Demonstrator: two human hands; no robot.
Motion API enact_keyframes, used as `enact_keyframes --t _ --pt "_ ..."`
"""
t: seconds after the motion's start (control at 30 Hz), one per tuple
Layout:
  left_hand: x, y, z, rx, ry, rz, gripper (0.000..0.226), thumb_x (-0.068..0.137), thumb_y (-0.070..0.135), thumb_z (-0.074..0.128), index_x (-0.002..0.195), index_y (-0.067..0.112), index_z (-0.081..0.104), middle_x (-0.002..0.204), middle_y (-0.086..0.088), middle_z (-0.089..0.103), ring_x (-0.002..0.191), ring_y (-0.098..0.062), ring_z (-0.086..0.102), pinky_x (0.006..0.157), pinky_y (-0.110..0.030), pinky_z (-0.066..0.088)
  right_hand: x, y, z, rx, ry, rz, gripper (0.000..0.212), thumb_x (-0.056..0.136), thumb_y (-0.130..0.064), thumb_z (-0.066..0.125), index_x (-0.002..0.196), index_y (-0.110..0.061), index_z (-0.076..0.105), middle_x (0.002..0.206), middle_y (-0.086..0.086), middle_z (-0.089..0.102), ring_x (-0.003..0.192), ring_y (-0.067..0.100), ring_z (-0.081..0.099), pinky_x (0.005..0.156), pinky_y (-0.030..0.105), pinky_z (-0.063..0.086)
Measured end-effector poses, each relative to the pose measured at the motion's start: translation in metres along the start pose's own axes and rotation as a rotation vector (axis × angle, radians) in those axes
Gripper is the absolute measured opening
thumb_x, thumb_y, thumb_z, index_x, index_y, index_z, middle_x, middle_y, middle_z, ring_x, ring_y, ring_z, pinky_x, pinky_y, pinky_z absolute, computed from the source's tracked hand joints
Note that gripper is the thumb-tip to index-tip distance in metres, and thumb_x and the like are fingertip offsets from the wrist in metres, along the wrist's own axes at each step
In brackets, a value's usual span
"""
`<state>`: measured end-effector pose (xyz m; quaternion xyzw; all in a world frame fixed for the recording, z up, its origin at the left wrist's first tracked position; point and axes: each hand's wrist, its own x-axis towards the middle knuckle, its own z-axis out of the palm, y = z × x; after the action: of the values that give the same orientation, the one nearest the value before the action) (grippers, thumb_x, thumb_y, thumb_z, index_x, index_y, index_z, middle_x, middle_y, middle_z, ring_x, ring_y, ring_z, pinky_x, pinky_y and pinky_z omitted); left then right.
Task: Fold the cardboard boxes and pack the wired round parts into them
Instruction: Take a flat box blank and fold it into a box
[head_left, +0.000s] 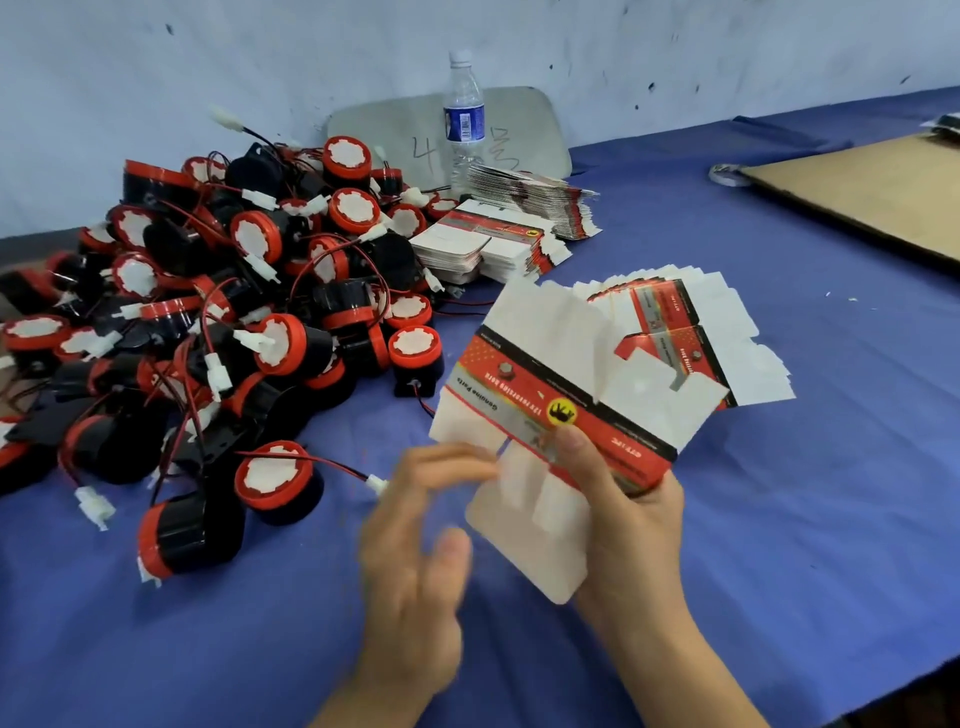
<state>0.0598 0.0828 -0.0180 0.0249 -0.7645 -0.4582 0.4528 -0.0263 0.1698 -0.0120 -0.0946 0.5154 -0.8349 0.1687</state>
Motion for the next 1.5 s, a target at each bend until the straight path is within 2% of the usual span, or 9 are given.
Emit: enact_keyframes --t 0.1,0.27,0.47,0.63,0.8,1.0,1.13,1.27,1.5 --pt "0.008 -0.008 -0.008 -0.072 0.265 -0.253 0.020 0.084 0.042 0.052 0.102 0.046 0.058 0.110 0.013 0.061 0.107 -0.010 0.058 0.091 -0.026 0.045 0.004 -0.001 -0.004 0.001 -0.078 -0.024 0.026 0.062 -0.032 0.077 0.088 -0.030 0.077 0.096 -0.001 0.076 0.091 0.020 0.072 0.076 0.033 0.059" --pt "0.018 -0.017 -0.020 -0.276 0.109 -0.575 0.026 0.075 0.042 0.079 0.099 0.035 0.072 0.100 0.005 0.074 0.096 -0.014 0.070 0.077 -0.021 0.054 0.002 0.003 -0.002 -0.126 -0.235 0.101 0.010 0.068 -0.021 0.075 0.077 -0.019 0.078 0.086 0.002 0.076 0.080 0.014 0.073 0.065 0.017 0.052" --pt "0.013 -0.018 -0.011 0.106 0.112 -0.431 0.008 0.080 0.036 0.062 0.087 0.037 0.065 0.080 0.026 0.071 0.076 0.005 0.068 0.063 -0.005 0.047 0.000 0.005 0.001 -0.280 -0.202 -0.006 0.017 0.084 -0.005 0.069 0.084 -0.022 0.074 0.083 -0.010 0.075 0.080 0.004 0.071 0.066 0.010 0.050" --pt "0.018 -0.021 -0.017 -0.202 0.145 -0.545 0.015 0.078 0.040 0.065 0.091 0.035 0.070 0.091 0.009 0.075 0.084 -0.007 0.070 0.070 -0.016 0.053 -0.001 -0.001 0.001 -0.177 -0.252 0.091 0.007 0.072 -0.022 0.075 0.079 -0.023 0.076 0.086 -0.005 0.076 0.080 0.008 0.072 0.064 0.013 0.051" --pt "0.019 -0.026 -0.024 -0.367 0.058 -0.666 0.034 0.084 0.057 0.060 0.104 0.032 0.070 0.109 -0.003 0.071 0.104 -0.019 0.067 0.090 -0.039 0.050 -0.002 -0.005 -0.002 -0.115 -0.469 0.238 0.038 0.057 -0.054 0.082 0.092 -0.040 0.074 0.100 -0.006 0.075 0.093 0.012 0.071 0.071 0.018 0.054" --pt "0.018 -0.024 -0.024 -0.317 -0.012 -0.532 0.067 0.078 0.071 0.059 0.132 0.033 0.051 0.128 0.003 0.062 0.122 -0.018 0.057 0.098 -0.039 0.043 0.002 0.000 0.000 -0.119 -0.361 0.156 0.086 0.046 -0.066 0.082 0.121 -0.033 0.056 0.111 -0.008 0.072 0.101 0.012 0.069 0.077 0.022 0.055" --pt "0.024 -0.017 -0.015 -0.295 -0.043 -0.538 0.097 0.058 0.084 0.063 0.139 0.037 0.037 0.121 0.014 0.063 0.118 -0.005 0.058 0.096 -0.027 0.046 0.001 0.002 0.002 -0.012 -0.336 0.090 0.065 0.064 -0.049 0.074 0.125 -0.046 0.050 0.116 -0.008 0.069 0.105 0.014 0.067 0.078 0.021 0.054" --pt "0.027 -0.013 -0.005 -0.316 -0.151 -0.511 0.121 0.035 0.081 0.076 0.131 0.023 0.033 0.119 0.020 0.059 0.105 0.001 0.064 0.082 -0.018 0.051 -0.002 0.005 0.003 0.012 -0.388 0.088 0.071 0.064 -0.063 0.074 0.128 -0.051 0.046 0.126 -0.010 0.064 0.111 0.013 0.064 0.082 0.022 0.054" --pt "0.012 -0.007 -0.012 -0.314 -0.260 -0.391 0.109 0.075 0.061 0.071 0.153 0.030 0.002 0.157 0.013 0.027 0.140 -0.018 0.038 0.098 -0.034 0.048 -0.006 0.003 -0.003 -0.017 -0.409 -0.223 0.055 0.081 -0.038 0.061 0.132 -0.053 0.047 0.140 -0.008 0.052 0.126 0.022 0.053 0.092 0.031 0.051"
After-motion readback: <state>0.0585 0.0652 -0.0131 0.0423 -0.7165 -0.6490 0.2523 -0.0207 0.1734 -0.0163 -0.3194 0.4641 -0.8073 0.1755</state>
